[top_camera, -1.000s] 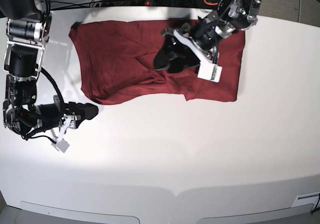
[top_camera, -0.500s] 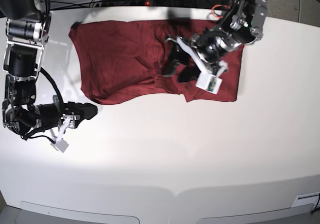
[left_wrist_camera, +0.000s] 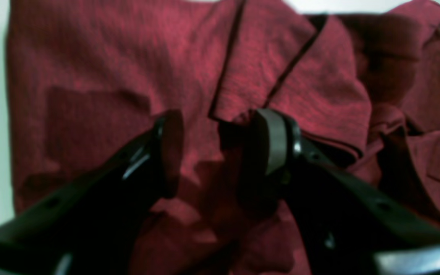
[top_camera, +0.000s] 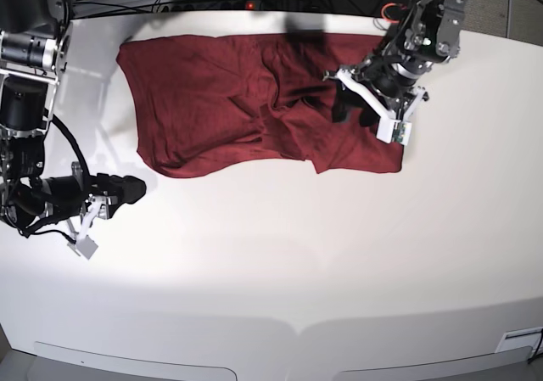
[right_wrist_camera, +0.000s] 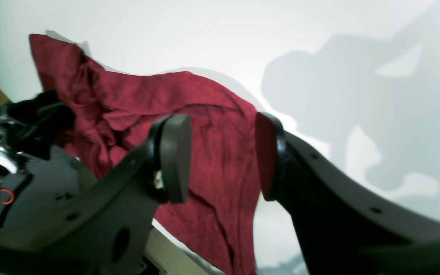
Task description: Fold the T-shirt properly
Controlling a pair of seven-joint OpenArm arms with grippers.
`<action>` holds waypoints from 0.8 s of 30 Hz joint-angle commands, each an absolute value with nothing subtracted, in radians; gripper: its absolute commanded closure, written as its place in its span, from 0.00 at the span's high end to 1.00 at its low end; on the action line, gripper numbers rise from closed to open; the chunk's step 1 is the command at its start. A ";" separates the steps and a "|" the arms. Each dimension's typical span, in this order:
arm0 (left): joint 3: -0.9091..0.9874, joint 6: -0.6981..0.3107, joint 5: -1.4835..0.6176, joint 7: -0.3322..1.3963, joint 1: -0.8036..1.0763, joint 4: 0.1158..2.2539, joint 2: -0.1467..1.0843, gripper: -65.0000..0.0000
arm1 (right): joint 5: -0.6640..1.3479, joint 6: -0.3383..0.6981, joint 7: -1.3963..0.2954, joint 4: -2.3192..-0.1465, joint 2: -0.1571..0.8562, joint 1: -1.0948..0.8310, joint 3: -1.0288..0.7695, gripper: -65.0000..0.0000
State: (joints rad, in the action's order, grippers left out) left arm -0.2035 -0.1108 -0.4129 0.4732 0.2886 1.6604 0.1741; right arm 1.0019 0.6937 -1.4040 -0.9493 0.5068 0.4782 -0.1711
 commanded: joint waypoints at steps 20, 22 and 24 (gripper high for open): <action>-0.244 -0.274 -0.446 0.496 0.137 1.674 -0.083 0.45 | 1.058 0.698 -1.396 -0.965 0.524 0.507 -0.176 0.42; -0.242 -0.273 -0.443 0.502 0.108 1.674 -0.081 0.45 | 1.058 0.698 -1.396 -0.965 0.525 0.507 -0.176 0.42; -0.224 -0.271 -0.432 0.579 0.077 1.675 -0.080 0.45 | 1.055 0.698 -1.396 -0.965 0.527 0.507 -0.176 0.42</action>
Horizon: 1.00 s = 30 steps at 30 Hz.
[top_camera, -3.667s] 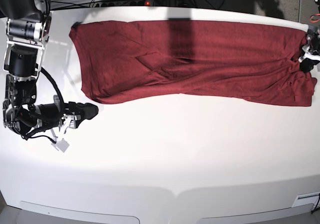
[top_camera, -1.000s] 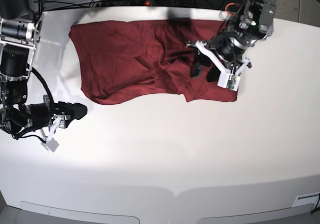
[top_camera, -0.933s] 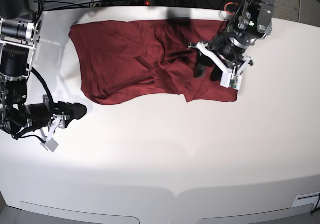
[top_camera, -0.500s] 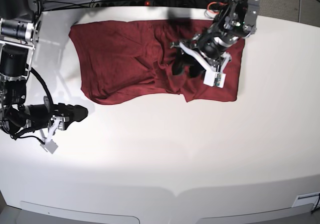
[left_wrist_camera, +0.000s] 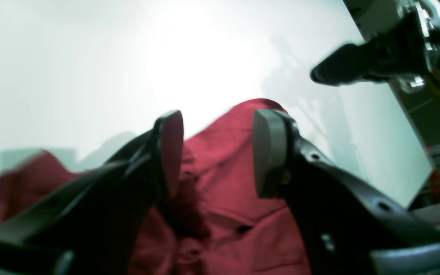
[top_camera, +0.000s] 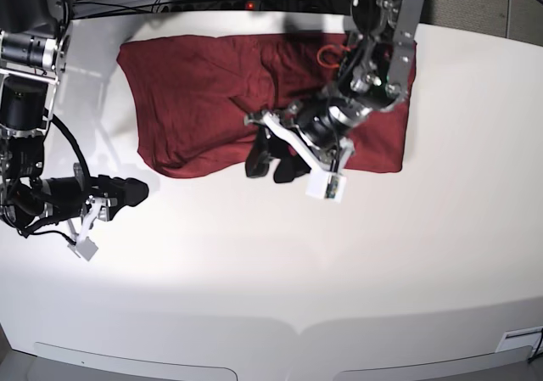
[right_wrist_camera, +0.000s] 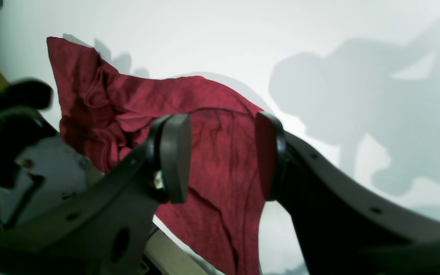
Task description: Fold the T-shirt properly
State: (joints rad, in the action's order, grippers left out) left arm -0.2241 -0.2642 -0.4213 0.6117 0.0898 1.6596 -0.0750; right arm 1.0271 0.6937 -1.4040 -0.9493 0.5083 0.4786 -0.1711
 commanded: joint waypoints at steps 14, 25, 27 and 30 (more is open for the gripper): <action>0.005 -0.211 -0.097 0.635 0.204 1.675 -0.080 0.45 | 1.056 0.698 -1.396 -0.965 0.526 0.507 -0.176 0.42; 0.020 -0.302 -0.369 0.614 0.251 1.675 -0.080 0.42 | 1.055 0.698 -1.396 -0.965 0.526 0.507 -0.176 0.42; 0.020 -0.327 -0.432 0.612 0.250 1.675 -0.081 0.32 | 1.055 0.698 -1.396 -0.965 0.526 0.507 -0.176 0.42; 0.020 -0.326 -0.445 0.612 0.247 1.675 -0.083 0.06 | 1.055 0.698 -1.396 -0.965 0.526 0.507 -0.176 0.42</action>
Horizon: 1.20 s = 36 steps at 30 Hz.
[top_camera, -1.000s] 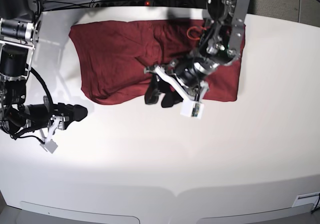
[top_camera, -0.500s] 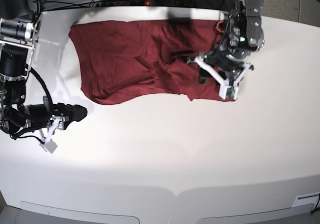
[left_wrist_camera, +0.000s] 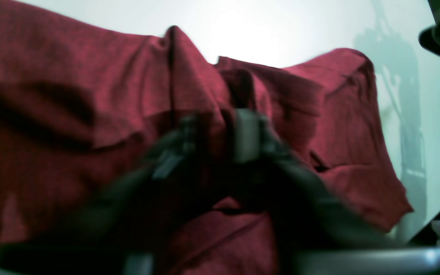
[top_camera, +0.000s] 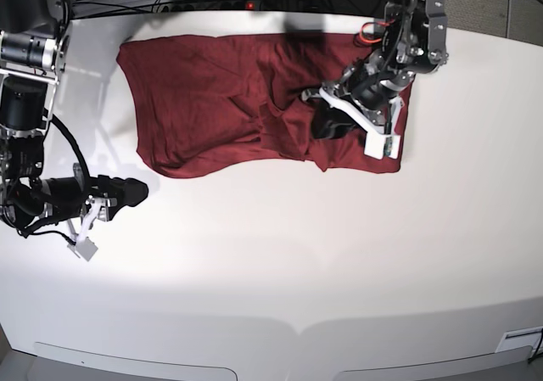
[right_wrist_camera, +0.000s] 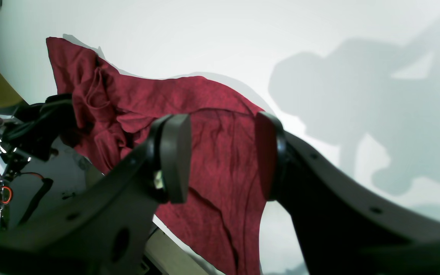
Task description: Fold the T-shirt properly
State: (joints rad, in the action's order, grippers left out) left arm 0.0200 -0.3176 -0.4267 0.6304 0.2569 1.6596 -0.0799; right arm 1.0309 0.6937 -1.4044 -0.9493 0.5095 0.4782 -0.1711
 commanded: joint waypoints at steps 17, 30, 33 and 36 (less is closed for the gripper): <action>0.012 -0.326 -0.532 0.636 0.126 1.675 -0.104 0.00 | 1.059 0.698 -1.396 -0.965 0.521 0.507 -0.176 0.42; -0.277 -0.190 -0.346 0.511 0.113 1.658 -0.141 0.00 | 1.059 0.698 -1.396 -0.965 0.513 0.507 -0.176 0.42; -0.292 -0.183 -0.309 0.438 0.107 1.618 -0.141 0.00 | 1.059 0.698 -1.396 -0.965 0.513 0.506 -0.176 0.42; -0.292 -0.183 -0.280 0.407 0.077 1.567 -0.141 0.07 | 1.059 0.698 -1.396 -0.965 0.513 0.506 -0.176 0.42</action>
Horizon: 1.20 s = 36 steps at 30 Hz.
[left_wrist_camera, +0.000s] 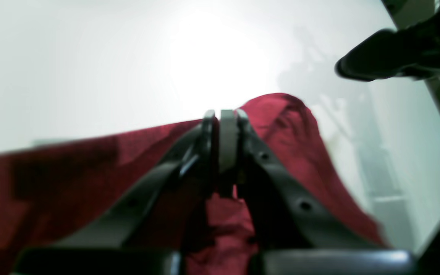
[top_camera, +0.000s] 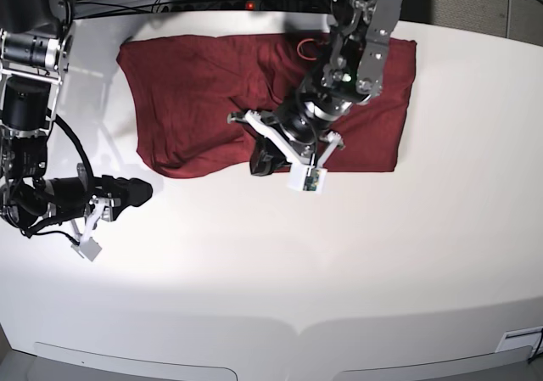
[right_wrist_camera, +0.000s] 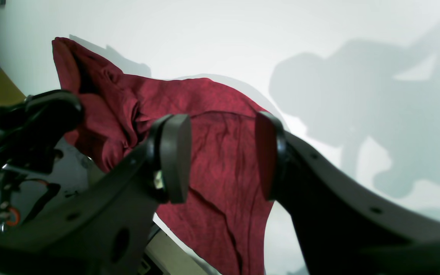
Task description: Fold the T-shirt properly
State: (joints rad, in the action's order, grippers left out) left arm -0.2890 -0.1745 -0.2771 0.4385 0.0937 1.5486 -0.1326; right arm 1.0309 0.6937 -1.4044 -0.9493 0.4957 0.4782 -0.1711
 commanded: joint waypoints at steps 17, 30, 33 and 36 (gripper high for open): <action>-0.289 -0.186 -0.308 0.594 -0.058 1.501 -0.140 0.35 | 1.059 0.698 -1.396 -0.965 0.513 0.506 -0.176 0.42; -0.289 -0.213 -0.262 0.722 0.057 1.673 0.006 0.35 | 1.058 0.698 -1.396 -0.965 0.513 0.506 -0.176 0.42; -0.289 -0.212 -0.274 0.668 0.121 1.674 0.045 0.35 | 1.058 0.698 -1.396 -0.965 0.513 0.507 -0.176 0.42; -0.289 -0.213 -0.347 0.625 0.167 1.674 0.069 0.35 | 1.059 0.698 -1.396 -0.965 0.512 0.507 -0.176 0.42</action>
State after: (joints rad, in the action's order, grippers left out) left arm -0.2882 -0.2070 -0.3393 0.6476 0.1772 1.6543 0.0727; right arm 1.0340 0.6941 -1.4040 -0.9493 0.4957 0.4786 -0.1711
